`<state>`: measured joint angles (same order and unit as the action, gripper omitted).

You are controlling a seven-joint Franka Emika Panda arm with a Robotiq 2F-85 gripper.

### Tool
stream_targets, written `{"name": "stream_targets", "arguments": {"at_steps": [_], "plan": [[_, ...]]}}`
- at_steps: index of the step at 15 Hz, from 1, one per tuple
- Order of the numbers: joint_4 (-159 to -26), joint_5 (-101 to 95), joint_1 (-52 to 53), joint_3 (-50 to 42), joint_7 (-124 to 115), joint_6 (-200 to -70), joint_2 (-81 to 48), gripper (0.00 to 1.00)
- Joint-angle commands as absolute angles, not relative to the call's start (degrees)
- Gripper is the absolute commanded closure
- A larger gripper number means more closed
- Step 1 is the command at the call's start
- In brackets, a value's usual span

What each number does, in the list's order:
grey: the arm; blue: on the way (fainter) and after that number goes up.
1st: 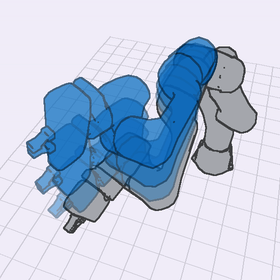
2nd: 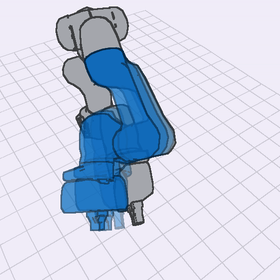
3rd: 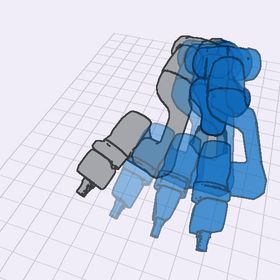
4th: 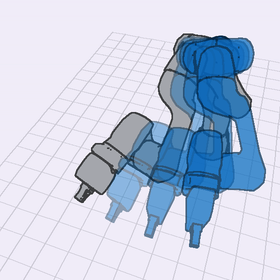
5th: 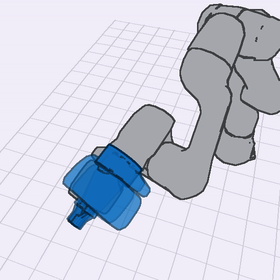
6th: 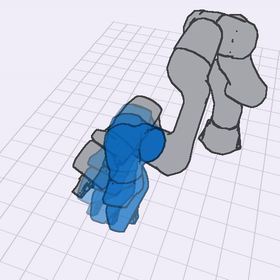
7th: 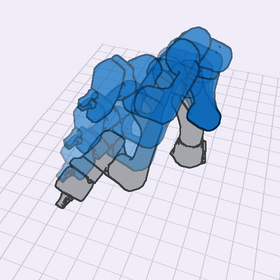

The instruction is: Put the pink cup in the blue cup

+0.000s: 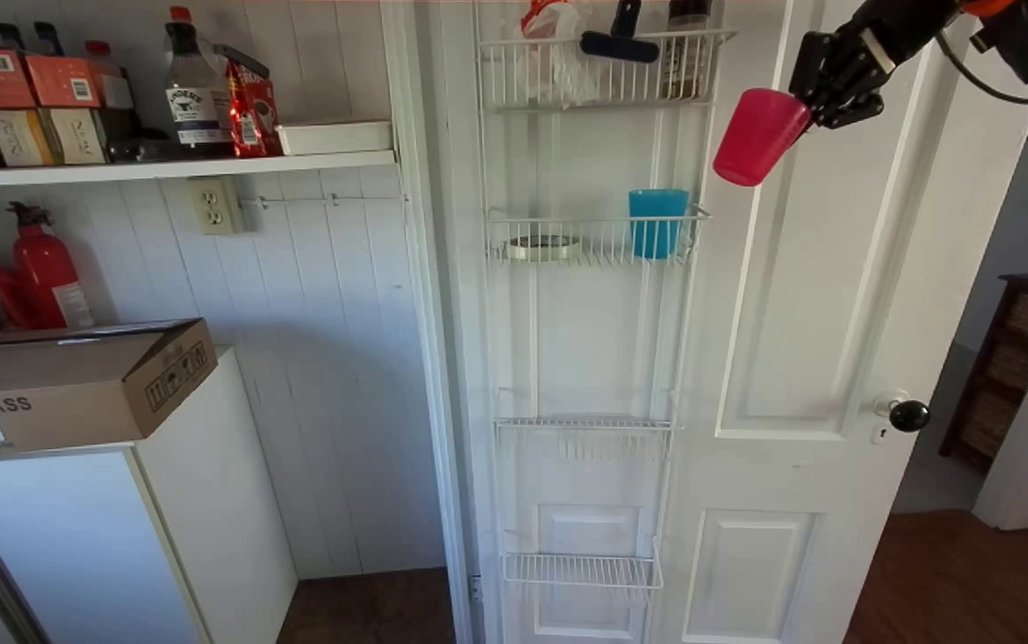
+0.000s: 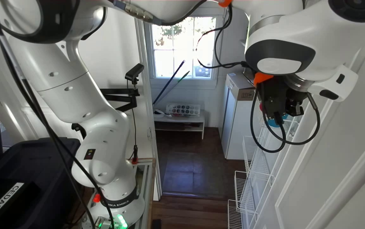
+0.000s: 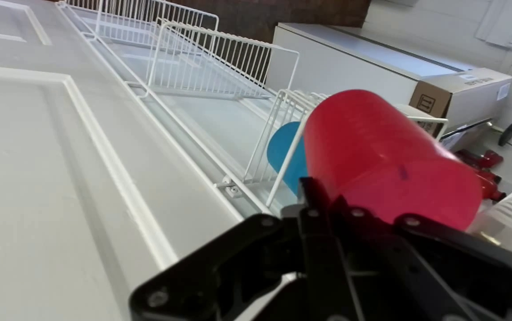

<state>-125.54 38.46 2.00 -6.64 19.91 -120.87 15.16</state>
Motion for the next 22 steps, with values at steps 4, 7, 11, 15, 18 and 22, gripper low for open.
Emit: {"name": "stream_targets", "arguments": {"at_steps": [4,7,11,15,18,22], "plan": [[-124.63,46.6,2.07,-5.56,19.01,-124.32,12.24,0.99],[-124.42,48.59,1.95,-4.77,17.73,-126.31,10.64,0.99],[-124.48,52.53,1.93,-4.07,16.62,-128.64,9.14,0.99],[-124.67,57.23,2.06,-2.92,16.78,-131.82,7.99,0.99],[-124.83,59.57,2.19,-2.01,17.01,-133.35,7.56,0.99],[-125.09,60.5,2.1,-0.87,16.76,-136.19,6.97,0.99]]}}
